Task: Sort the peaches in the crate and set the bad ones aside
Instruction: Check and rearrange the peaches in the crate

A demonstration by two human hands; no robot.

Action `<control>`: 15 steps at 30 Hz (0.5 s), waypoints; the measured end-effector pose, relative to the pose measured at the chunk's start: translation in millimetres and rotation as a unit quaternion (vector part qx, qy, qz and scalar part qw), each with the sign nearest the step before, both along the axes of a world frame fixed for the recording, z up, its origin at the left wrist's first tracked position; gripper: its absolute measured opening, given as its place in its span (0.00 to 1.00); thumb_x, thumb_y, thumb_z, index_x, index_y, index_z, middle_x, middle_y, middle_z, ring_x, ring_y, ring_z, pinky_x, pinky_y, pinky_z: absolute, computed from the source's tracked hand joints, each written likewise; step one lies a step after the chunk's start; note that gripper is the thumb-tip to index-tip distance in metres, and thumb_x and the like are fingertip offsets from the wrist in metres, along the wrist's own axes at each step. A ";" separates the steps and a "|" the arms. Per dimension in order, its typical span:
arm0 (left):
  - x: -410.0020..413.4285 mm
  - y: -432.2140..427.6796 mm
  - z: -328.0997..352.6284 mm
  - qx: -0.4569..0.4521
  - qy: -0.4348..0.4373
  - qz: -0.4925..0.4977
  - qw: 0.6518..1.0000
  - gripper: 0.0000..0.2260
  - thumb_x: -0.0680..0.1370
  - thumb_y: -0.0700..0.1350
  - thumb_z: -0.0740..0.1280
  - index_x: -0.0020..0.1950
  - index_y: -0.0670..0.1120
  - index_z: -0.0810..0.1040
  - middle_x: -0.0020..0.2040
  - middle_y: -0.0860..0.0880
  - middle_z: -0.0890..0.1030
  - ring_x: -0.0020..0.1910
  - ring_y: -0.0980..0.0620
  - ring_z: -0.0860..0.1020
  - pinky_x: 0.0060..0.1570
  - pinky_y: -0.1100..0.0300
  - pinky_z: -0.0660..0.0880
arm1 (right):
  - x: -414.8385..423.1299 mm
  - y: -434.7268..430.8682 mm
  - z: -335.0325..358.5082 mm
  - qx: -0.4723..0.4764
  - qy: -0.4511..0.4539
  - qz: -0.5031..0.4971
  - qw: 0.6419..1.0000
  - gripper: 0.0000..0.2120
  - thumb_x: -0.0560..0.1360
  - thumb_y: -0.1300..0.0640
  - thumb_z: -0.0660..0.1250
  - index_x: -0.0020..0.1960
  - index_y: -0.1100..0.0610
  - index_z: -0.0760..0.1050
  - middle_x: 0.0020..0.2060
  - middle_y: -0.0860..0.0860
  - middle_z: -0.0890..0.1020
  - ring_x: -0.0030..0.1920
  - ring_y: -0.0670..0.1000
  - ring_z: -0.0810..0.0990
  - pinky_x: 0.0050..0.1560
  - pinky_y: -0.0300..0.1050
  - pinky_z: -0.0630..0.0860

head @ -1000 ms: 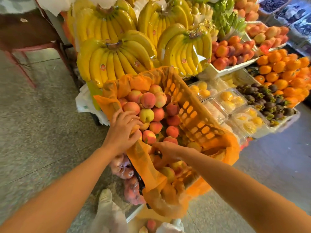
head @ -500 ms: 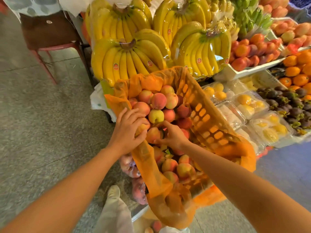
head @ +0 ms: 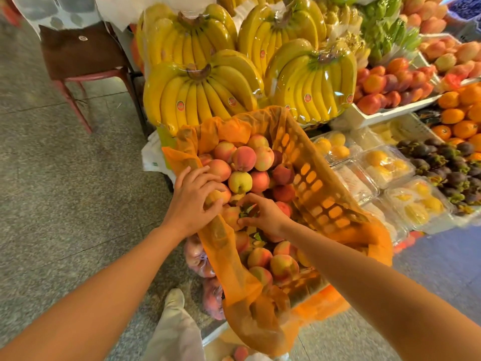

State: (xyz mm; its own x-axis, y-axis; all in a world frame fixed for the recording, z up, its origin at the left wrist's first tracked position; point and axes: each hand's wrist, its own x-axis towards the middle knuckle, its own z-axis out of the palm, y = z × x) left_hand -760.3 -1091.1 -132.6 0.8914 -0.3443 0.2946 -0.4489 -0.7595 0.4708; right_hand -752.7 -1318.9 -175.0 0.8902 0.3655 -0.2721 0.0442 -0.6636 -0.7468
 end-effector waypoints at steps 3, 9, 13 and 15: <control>-1.5 0.0 -1.4 -0.011 0.015 -0.001 1.000 0.14 0.74 0.56 0.59 0.52 0.53 0.80 0.63 0.53 0.76 0.72 0.51 0.63 0.72 0.54 0.46 | -5.2 5.3 0.6 0.021 0.059 0.016 0.998 0.23 0.70 0.56 0.76 0.62 0.52 0.74 0.56 0.49 0.77 0.53 0.49 0.77 0.54 0.44 0.76; -1.2 0.5 0.3 -0.006 0.024 -0.004 1.000 0.16 0.73 0.57 0.58 0.51 0.53 0.80 0.63 0.53 0.76 0.72 0.51 0.62 0.72 0.53 0.45 | -2.9 4.9 6.4 0.034 0.086 0.028 0.995 0.27 0.70 0.54 0.76 0.66 0.49 0.70 0.59 0.48 0.76 0.58 0.49 0.77 0.57 0.46 0.77; 5.0 -3.1 4.7 0.025 0.008 -0.003 1.000 0.15 0.73 0.58 0.58 0.50 0.54 0.80 0.59 0.54 0.78 0.70 0.51 0.65 0.70 0.52 0.46 | 7.4 -14.2 34.0 -0.019 0.051 0.048 0.997 0.21 0.72 0.52 0.73 0.64 0.50 0.74 0.54 0.48 0.80 0.52 0.48 0.80 0.55 0.47 0.79; 13.3 -16.5 15.0 0.039 0.013 -0.029 0.999 0.16 0.72 0.59 0.58 0.50 0.54 0.80 0.55 0.54 0.79 0.66 0.50 0.69 0.67 0.51 0.52 | 9.3 -34.7 56.8 -0.031 0.021 0.030 0.999 0.18 0.74 0.52 0.72 0.63 0.52 0.75 0.54 0.49 0.81 0.52 0.48 0.81 0.55 0.49 0.79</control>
